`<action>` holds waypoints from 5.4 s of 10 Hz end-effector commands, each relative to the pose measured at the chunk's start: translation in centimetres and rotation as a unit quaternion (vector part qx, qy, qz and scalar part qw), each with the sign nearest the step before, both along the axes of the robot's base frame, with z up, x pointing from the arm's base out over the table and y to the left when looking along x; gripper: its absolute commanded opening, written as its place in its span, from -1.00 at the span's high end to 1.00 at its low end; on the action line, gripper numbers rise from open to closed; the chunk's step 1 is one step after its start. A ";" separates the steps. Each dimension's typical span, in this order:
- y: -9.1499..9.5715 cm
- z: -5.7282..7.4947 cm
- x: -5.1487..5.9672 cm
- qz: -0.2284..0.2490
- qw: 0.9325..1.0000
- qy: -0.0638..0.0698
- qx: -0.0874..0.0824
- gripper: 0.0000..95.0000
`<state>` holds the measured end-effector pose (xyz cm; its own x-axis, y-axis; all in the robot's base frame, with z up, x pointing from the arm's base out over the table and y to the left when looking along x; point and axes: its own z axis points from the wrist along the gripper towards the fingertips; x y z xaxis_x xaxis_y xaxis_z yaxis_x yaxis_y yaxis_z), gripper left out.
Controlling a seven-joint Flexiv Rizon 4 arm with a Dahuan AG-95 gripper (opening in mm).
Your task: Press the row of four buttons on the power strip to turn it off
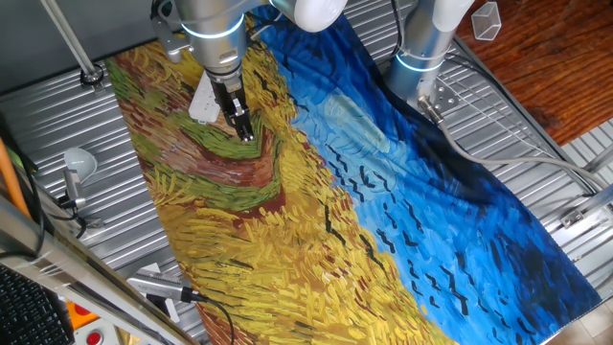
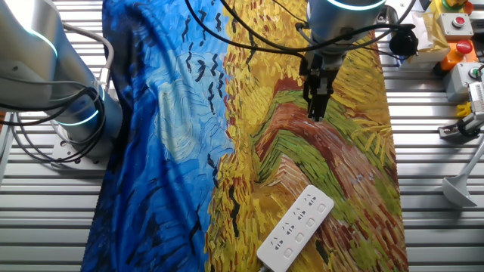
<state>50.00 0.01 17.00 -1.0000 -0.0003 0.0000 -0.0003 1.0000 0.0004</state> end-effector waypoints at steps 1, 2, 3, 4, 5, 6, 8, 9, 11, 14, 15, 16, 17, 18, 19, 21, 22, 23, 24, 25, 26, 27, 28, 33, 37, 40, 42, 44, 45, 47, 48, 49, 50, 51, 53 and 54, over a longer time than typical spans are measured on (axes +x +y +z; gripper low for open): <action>0.0 0.0 0.0 0.179 0.983 -0.024 0.012 1.00; 0.0 0.0 0.0 0.180 0.983 -0.022 0.010 1.00; 0.0 0.0 0.0 0.176 0.984 -0.022 0.012 1.00; 0.0 0.1 0.1 0.157 0.987 -0.022 0.019 1.00; 0.0 0.3 0.4 0.131 0.991 -0.022 0.029 1.00; -0.1 0.4 0.8 0.110 0.993 -0.020 0.039 1.00; -0.1 0.7 1.5 0.100 0.993 -0.020 0.053 1.00; -0.1 0.7 1.7 0.132 0.990 -0.018 0.046 1.00; -0.3 0.6 1.8 0.221 0.974 -0.004 0.044 1.00; -0.6 0.6 1.7 0.314 0.949 0.009 0.018 1.00; -0.6 0.6 1.6 0.324 0.946 0.010 0.013 1.00; -0.7 0.6 1.6 0.334 0.942 0.013 0.006 1.00; -1.0 0.4 1.6 0.342 0.940 0.013 0.004 1.00; -1.5 0.2 1.5 0.349 0.937 0.013 0.005 1.00; -2.1 0.1 1.3 0.355 0.935 0.014 0.004 1.00; -3.3 -0.5 1.0 0.369 0.930 0.012 0.005 1.00; -4.2 -1.1 0.8 0.377 0.926 0.010 0.007 1.00; -4.7 -1.5 0.7 0.380 0.925 0.008 0.007 1.00; -5.4 -2.1 0.6 0.384 0.923 0.008 0.007 1.00; -6.1 -2.5 0.5 0.386 0.922 0.006 0.008 1.00; -7.2 -2.9 0.5 0.398 0.917 0.004 0.008 1.00; -7.8 -3.0 0.6 0.410 0.912 0.004 0.009 1.00; -9.1 -3.3 0.6 0.415 0.910 0.003 0.009 1.00; -10.1 -3.7 0.3 0.404 0.915 0.015 0.007 1.00; -10.1 -3.7 0.3 0.384 0.923 0.012 0.010 1.00; -15.4 -3.7 -0.7 0.447 0.895 0.010 0.013 -0.20; -18.7 -4.6 -1.8 0.468 0.883 0.005 0.015 -0.20; -21.5 -5.2 -3.2 0.482 0.876 0.003 0.017 -0.60; -21.7 -5.2 -3.3 0.483 0.876 0.004 0.015 -0.60; -21.7 -5.2 -3.3 0.471 0.882 0.005 0.015 -0.60; -21.7 -5.2 -3.3 0.468 0.884 0.004 0.018 -0.60; -21.7 -5.2 -3.3 0.465 0.885 0.004 0.018 -0.60; -21.7 -5.2 -3.3 0.453 0.891 0.006 0.015 -1.00; -21.7 -5.2 -3.3 0.449 0.893 0.008 0.012 -1.00; -21.0 -6.0 -3.4 0.452 0.892 0.008 0.012 -1.00; -21.3 -6.6 -3.8 0.454 0.891 0.008 0.012 -1.00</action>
<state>46.01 -21.46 10.05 -0.6016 -0.7988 0.0077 -0.7985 0.6016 0.0226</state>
